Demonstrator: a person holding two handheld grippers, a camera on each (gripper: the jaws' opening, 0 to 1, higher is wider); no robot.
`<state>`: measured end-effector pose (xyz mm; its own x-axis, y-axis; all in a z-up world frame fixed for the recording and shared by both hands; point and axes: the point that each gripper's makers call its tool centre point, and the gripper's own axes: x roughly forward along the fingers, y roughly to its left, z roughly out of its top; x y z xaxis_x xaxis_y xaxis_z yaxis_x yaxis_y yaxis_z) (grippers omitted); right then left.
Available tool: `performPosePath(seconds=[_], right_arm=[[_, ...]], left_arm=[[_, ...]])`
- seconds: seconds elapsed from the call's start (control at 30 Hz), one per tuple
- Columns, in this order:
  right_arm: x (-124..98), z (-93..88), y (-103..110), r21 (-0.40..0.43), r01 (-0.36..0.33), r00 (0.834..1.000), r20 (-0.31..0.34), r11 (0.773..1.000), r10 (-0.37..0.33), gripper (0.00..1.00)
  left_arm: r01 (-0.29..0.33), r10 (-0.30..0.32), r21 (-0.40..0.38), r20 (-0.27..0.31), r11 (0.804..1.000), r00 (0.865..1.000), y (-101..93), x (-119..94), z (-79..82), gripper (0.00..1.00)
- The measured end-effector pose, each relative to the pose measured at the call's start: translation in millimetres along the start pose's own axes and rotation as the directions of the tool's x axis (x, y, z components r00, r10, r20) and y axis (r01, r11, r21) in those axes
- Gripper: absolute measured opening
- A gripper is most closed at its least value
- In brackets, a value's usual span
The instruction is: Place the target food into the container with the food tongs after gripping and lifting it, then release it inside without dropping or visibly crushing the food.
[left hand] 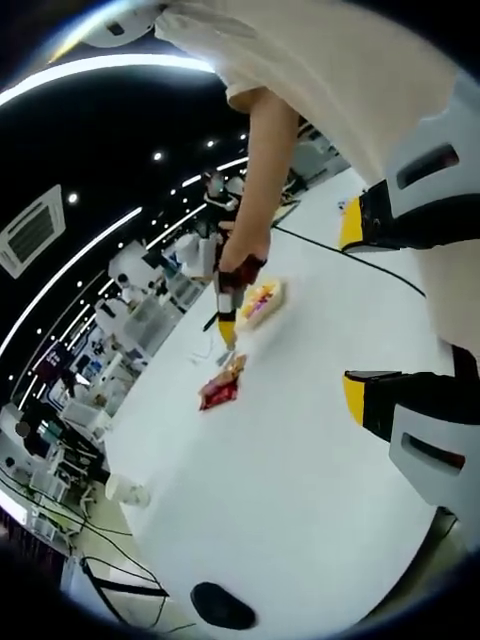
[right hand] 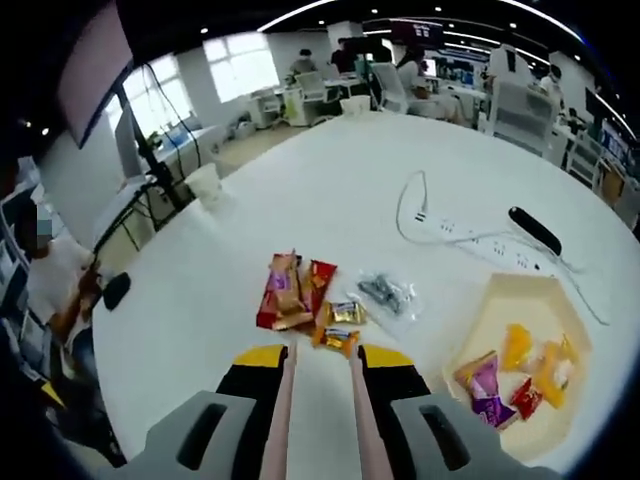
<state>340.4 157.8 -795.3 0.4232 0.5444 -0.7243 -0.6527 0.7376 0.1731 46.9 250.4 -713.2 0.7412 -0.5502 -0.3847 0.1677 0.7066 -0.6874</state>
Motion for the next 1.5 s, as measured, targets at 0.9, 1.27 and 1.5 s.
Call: performPosePath(seconds=[0.9,1.27,1.5], right_arm=[[36.3,-7.5,-5.7,0.018,0.012,0.998,-0.055,1.000,-0.011,0.26],[42.3,-8.6,-10.2,0.021,0.018,0.998,-0.063,1.000,-0.017,0.27],[45.3,-7.9,-9.0,0.000,0.017,0.997,-0.072,1.000,-0.016,0.27]], left_arm=[[-0.024,0.024,-0.026,-0.027,0.999,0.999,15.8,1.8,-1.1,0.46],[-0.024,0.022,-0.032,-0.049,0.999,0.999,20.6,6.5,-1.6,0.46],[-0.022,0.020,-0.037,-0.051,0.999,0.999,22.6,7.9,-0.1,0.46]])
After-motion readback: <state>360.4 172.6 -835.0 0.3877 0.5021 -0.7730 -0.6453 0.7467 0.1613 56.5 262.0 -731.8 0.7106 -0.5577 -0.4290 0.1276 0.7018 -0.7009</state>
